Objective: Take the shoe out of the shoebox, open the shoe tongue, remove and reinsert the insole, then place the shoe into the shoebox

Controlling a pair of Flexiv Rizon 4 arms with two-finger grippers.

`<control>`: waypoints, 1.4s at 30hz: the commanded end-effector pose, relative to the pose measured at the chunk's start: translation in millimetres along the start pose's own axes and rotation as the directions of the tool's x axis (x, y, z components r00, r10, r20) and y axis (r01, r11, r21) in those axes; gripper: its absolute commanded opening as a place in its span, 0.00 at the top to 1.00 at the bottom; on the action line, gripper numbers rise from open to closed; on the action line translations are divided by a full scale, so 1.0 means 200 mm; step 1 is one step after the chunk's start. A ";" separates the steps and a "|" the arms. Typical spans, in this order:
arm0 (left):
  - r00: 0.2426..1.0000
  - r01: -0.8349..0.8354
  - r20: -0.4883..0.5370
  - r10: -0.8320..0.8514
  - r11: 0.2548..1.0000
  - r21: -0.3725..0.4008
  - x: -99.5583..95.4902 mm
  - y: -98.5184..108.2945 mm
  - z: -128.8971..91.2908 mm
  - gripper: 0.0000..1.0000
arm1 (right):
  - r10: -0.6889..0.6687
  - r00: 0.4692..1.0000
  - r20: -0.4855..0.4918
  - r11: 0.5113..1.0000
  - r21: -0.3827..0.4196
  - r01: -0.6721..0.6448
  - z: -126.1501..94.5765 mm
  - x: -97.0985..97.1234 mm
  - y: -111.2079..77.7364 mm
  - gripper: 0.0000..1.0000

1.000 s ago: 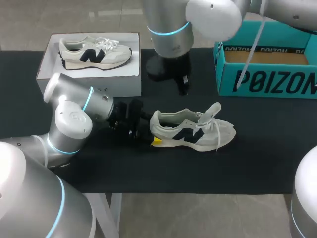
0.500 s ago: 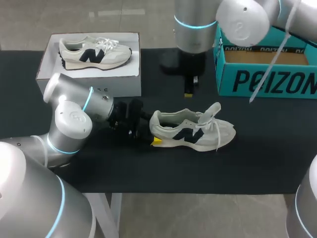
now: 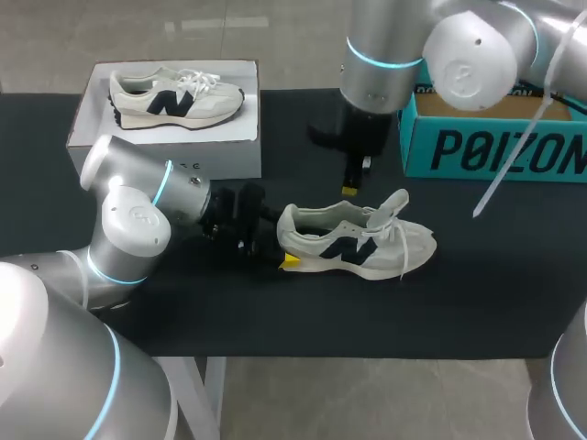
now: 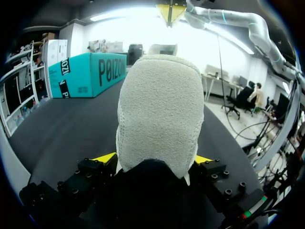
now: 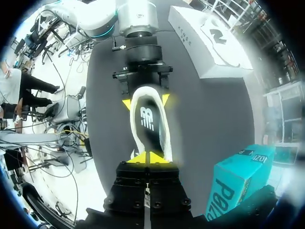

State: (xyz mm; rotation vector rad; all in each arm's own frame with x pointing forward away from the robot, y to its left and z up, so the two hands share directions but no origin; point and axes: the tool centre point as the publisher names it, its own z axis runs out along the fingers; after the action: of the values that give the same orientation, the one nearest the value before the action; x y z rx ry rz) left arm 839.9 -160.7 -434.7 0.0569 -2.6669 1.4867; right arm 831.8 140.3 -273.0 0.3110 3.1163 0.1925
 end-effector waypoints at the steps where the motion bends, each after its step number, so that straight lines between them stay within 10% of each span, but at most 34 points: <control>1: 1.000 0.000 -0.001 0.000 1.000 -0.001 0.00 0.01 0.00 1.00 | 0.001 1.000 -0.030 1.000 -0.023 -0.002 0.22 -0.03 0.04 1.00; 17: 1.000 0.000 -0.001 0.000 1.000 -0.001 0.00 0.01 0.00 1.00 | -0.037 0.998 -0.050 0.999 -0.024 0.036 0.54 -0.07 0.06 1.00; 38: 1.000 0.000 -0.001 0.000 1.000 -0.001 0.00 0.01 0.00 1.00 | -0.041 0.999 -0.022 0.999 0.027 0.042 0.68 -0.15 -0.02 1.00; 42: 1.000 0.000 -0.001 0.000 1.000 -0.001 0.00 0.01 0.00 1.00 | -0.039 0.999 -0.027 0.999 0.027 0.040 0.68 -0.13 -0.01 0.61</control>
State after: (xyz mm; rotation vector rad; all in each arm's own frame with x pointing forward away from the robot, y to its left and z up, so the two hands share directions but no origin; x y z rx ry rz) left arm 840.5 -160.4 -434.6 0.0585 -2.6670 1.4871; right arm 860.9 149.4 -406.2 0.2487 3.1535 0.1527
